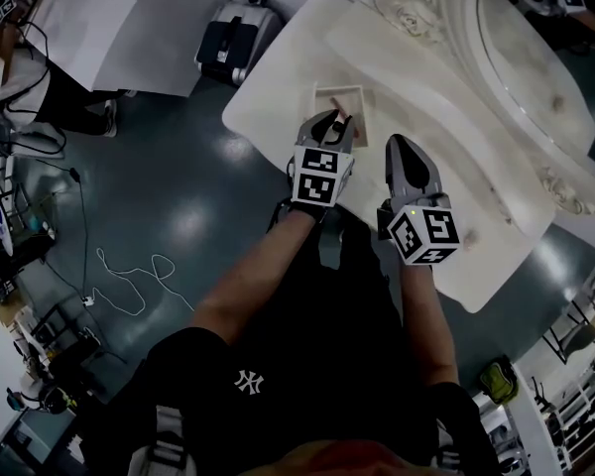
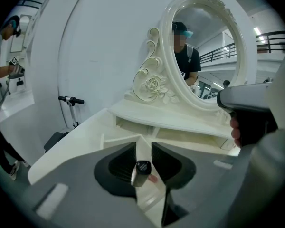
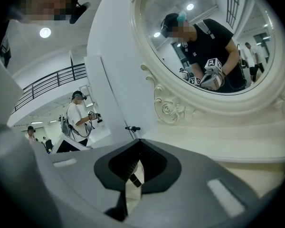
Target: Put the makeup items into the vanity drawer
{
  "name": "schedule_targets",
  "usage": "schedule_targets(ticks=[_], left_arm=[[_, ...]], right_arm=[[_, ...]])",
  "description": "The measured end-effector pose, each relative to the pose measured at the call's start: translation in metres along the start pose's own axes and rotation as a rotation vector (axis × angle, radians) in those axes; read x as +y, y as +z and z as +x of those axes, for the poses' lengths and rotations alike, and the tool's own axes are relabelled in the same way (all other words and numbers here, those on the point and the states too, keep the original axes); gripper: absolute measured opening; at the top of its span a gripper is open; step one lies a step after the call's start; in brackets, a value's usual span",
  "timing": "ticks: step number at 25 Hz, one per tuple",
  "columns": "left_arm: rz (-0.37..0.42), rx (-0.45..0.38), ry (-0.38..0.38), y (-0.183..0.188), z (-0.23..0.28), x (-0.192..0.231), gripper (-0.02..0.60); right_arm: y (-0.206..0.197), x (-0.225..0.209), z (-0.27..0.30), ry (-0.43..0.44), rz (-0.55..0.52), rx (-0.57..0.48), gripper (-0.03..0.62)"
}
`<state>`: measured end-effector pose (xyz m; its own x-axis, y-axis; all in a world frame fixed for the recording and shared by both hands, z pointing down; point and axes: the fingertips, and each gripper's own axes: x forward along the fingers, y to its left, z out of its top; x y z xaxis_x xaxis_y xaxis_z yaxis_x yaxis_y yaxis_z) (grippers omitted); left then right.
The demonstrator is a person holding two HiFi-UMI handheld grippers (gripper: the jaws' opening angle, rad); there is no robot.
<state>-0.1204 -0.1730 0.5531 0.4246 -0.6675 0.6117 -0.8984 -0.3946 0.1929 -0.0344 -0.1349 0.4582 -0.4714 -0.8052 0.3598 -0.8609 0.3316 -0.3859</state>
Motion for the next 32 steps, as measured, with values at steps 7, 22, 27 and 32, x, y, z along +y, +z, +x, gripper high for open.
schedule_targets(ticks=[7, 22, 27, 32], left_arm=[[0.006, -0.027, 0.009, 0.008, -0.003, 0.000, 0.104], [0.058, -0.054, -0.068, 0.012, -0.016, -0.057, 0.070], [0.109, -0.068, -0.136, 0.013, -0.015, -0.106, 0.010], [0.166, -0.050, -0.234, 0.005, -0.011, -0.168, 0.005]], right_arm=[[0.001, 0.001, -0.004, -0.001, 0.000, -0.003, 0.024], [0.003, -0.019, -0.055, -0.085, 0.016, -0.059, 0.024], [0.001, -0.038, -0.090, -0.142, 0.027, -0.090, 0.025], [0.001, -0.068, -0.134, -0.225, 0.053, -0.128, 0.025]])
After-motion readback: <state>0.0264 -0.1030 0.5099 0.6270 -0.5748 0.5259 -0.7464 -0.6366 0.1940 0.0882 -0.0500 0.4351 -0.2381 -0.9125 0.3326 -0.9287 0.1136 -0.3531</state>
